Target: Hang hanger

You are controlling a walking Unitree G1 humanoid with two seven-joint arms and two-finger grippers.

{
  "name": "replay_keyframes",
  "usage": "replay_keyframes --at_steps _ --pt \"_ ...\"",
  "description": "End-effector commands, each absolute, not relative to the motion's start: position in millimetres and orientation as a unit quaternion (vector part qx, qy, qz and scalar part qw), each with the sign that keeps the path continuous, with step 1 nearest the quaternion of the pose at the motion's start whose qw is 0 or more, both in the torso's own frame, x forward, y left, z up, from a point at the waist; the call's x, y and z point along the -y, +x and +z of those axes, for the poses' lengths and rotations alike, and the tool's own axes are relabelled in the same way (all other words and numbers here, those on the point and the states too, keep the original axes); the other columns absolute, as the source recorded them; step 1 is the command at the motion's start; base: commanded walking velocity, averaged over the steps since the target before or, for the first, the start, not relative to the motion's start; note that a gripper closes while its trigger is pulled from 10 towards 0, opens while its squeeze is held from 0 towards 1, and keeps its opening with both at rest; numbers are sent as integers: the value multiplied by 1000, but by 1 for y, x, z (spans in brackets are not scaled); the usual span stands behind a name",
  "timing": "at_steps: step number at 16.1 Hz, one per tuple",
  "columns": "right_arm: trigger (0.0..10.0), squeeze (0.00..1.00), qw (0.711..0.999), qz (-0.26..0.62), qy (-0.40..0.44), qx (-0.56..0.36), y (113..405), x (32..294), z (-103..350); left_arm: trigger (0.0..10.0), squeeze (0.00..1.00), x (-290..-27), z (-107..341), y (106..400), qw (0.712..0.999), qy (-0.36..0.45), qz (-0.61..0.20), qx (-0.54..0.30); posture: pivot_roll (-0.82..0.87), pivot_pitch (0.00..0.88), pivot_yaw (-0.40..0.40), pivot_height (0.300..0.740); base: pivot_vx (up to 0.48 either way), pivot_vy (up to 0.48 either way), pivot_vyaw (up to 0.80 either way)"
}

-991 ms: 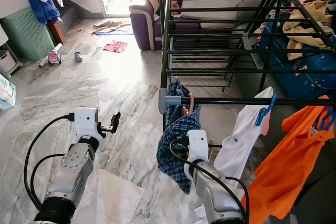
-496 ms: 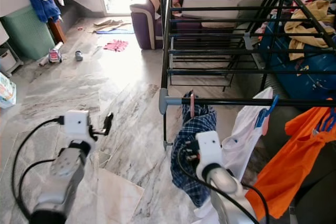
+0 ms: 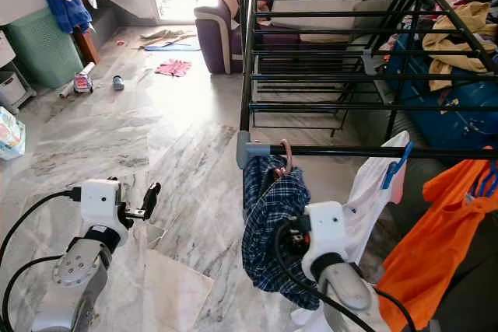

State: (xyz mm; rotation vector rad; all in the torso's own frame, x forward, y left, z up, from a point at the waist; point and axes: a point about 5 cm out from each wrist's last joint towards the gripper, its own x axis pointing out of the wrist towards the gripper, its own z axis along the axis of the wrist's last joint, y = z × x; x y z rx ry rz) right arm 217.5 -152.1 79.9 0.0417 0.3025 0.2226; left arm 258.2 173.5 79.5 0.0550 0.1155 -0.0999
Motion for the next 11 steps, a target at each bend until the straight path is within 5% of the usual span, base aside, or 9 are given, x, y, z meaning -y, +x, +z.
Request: replay_keyframes --at_steps 1,7,11 --pt "10000 1000 985 110 29 -128 217 154 88 10000 0 -173 83 257 996 30 -57 -55 -68 0 16 740 0 0 0" --pt "10000 1000 988 102 36 -113 221 162 93 10000 0 -169 85 259 996 20 -64 -51 -76 0 7 740 0 0 0" --pt "10000 1000 987 105 38 -112 224 160 93 10000 0 -168 86 261 997 18 -60 -50 -75 0 1 740 -292 0 0"
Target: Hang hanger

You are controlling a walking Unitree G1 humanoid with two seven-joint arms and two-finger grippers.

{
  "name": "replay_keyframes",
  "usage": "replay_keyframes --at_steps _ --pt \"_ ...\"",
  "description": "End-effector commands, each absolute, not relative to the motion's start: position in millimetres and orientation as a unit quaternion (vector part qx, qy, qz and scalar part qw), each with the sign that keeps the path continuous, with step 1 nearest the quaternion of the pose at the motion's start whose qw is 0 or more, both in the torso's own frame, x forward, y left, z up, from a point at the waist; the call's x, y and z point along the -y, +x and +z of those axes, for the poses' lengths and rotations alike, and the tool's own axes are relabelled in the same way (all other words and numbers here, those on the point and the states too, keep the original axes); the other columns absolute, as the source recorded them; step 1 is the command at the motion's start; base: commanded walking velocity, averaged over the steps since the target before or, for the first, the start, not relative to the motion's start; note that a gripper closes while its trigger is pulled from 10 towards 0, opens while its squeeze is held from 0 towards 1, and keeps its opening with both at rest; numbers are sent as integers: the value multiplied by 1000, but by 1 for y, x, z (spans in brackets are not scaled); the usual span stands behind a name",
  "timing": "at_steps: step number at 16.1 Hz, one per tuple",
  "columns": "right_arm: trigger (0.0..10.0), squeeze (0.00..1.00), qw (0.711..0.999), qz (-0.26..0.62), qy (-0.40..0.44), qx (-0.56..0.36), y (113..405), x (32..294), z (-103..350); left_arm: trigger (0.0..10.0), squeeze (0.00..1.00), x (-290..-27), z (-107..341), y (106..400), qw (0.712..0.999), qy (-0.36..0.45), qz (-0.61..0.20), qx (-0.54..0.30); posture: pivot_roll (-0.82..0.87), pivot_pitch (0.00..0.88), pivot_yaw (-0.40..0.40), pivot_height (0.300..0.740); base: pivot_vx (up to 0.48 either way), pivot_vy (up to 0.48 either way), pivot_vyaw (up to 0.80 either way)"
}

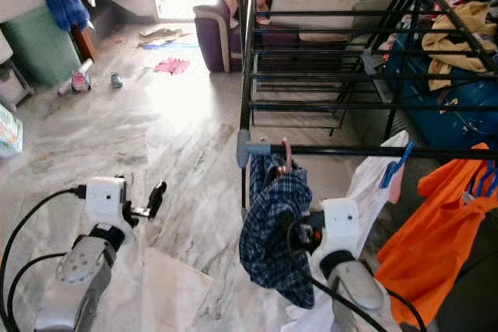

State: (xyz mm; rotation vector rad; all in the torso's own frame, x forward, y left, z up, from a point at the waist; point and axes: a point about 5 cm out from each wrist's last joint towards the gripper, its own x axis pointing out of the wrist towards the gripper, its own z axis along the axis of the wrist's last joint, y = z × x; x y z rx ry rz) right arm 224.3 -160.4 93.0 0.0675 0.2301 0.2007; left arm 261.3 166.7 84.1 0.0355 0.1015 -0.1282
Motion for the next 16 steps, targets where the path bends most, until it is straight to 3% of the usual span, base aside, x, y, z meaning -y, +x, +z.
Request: replay_keyframes --at_steps 1,14,15,16 --pt "10000 1000 987 106 38 -114 223 160 92 10000 0 -169 86 262 997 18 -59 -50 -75 0 1 740 -334 0 0" --pt "10000 949 986 101 44 -123 224 159 87 10000 0 -167 87 263 997 19 -65 -49 -70 0 4 740 -346 0 0" --pt "10000 922 986 100 44 -123 224 159 87 10000 0 -167 87 264 997 19 -65 -49 -70 0 6 740 -349 0 0" --pt "10000 812 987 99 44 -122 224 159 87 10000 0 -168 87 264 997 20 -64 -49 -70 0 5 740 -349 0 0"
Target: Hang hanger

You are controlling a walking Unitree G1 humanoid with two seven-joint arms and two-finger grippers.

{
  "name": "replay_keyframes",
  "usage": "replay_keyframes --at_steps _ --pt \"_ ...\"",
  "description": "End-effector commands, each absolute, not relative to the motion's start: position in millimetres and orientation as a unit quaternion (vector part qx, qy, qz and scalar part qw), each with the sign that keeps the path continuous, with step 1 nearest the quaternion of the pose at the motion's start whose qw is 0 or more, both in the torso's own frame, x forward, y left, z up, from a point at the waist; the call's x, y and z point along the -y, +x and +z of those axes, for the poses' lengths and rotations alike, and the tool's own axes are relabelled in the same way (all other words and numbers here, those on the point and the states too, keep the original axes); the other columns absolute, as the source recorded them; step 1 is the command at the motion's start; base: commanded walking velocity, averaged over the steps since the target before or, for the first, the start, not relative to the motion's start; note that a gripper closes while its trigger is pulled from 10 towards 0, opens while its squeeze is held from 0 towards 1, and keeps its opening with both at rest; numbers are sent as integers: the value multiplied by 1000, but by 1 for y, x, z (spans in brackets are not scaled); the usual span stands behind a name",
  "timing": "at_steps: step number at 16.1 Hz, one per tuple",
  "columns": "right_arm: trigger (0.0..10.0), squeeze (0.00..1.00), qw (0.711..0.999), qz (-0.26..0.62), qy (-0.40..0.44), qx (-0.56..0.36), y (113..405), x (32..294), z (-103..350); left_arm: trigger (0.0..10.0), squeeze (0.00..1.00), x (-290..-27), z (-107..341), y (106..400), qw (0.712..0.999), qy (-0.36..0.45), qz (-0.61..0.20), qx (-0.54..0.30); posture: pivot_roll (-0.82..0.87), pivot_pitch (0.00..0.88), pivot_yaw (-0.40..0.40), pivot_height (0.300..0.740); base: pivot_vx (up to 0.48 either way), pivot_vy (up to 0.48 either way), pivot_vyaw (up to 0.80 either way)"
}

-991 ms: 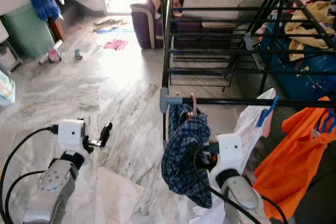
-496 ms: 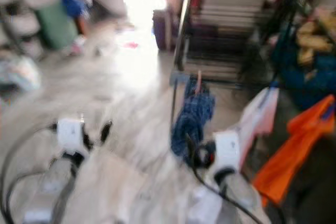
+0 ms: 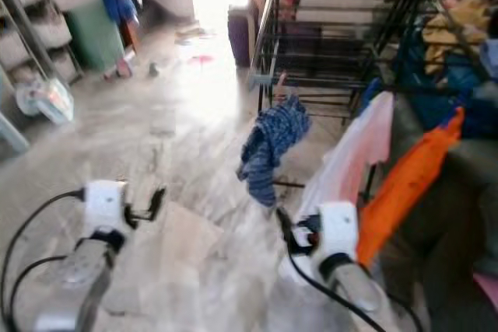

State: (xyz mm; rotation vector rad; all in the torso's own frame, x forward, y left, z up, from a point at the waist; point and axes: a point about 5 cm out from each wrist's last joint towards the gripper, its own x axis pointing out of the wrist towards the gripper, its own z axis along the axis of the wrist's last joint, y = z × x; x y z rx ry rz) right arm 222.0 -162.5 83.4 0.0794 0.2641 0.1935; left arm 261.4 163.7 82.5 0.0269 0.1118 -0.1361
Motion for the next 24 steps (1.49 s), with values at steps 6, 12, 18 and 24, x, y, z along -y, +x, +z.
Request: replay_keyframes --at_steps 6,12,18,24 --pt "10000 0 988 93 41 -116 226 161 88 10000 0 -173 87 263 997 21 -48 -48 -60 0 2 740 -116 0 0" --pt "10000 0 989 86 25 -117 229 161 87 10000 0 -177 88 262 998 19 -29 -47 -60 0 3 740 0 0 0" --pt "10000 0 989 84 27 -117 230 160 86 10000 0 -176 87 264 998 14 -31 -54 -61 0 4 740 -153 0 0" --pt "10000 0 989 81 28 -118 231 162 85 10000 0 -175 86 265 998 12 -37 -56 -64 0 5 740 -348 0 0"
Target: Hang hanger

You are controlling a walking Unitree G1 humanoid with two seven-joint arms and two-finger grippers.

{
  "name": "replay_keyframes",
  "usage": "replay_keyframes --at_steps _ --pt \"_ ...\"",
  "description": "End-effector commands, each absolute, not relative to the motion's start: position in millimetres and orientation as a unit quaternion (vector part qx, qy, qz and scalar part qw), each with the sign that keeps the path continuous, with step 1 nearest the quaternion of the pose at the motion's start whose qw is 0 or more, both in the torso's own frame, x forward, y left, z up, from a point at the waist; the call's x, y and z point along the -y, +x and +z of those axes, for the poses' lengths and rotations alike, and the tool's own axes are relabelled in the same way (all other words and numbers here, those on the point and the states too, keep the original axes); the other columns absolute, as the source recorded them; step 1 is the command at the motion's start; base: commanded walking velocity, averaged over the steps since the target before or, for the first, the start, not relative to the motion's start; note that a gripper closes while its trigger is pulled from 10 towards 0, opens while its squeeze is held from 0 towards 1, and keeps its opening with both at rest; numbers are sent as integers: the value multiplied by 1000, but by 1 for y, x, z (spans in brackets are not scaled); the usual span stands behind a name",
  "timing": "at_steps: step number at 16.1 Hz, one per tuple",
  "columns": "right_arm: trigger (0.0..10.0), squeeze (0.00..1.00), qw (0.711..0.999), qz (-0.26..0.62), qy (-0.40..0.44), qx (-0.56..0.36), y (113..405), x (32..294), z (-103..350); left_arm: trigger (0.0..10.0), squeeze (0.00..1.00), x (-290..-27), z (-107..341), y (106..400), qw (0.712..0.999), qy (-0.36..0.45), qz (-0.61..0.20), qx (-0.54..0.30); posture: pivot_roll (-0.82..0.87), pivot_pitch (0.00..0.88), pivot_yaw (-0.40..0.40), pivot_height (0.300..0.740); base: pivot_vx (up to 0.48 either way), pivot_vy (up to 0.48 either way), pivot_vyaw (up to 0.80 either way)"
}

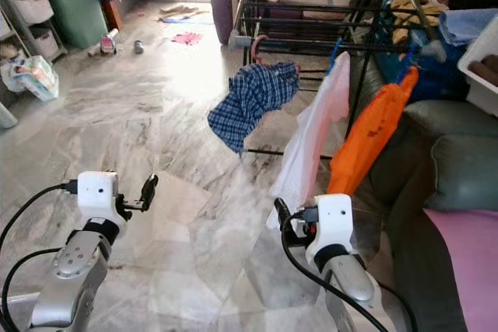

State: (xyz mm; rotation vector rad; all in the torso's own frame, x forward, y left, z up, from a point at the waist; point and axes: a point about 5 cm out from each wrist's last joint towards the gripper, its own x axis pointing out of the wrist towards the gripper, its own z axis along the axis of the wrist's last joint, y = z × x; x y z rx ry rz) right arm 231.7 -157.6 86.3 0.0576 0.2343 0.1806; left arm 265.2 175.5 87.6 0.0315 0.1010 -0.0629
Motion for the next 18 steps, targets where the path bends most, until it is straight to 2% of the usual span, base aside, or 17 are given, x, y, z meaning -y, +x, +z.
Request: replay_keyframes --at_steps 1,8,18 --pt "10000 0 989 81 29 -118 231 162 85 10000 0 -174 86 265 998 12 -38 -57 -64 0 5 740 -364 0 0" --pt "10000 0 989 82 28 -120 232 161 84 10000 0 -174 86 266 998 13 -39 -56 -64 0 3 740 -361 0 0" --pt "10000 0 988 86 35 -120 233 160 83 10000 0 -180 87 271 998 19 -12 -54 -61 0 5 740 0 0 0"
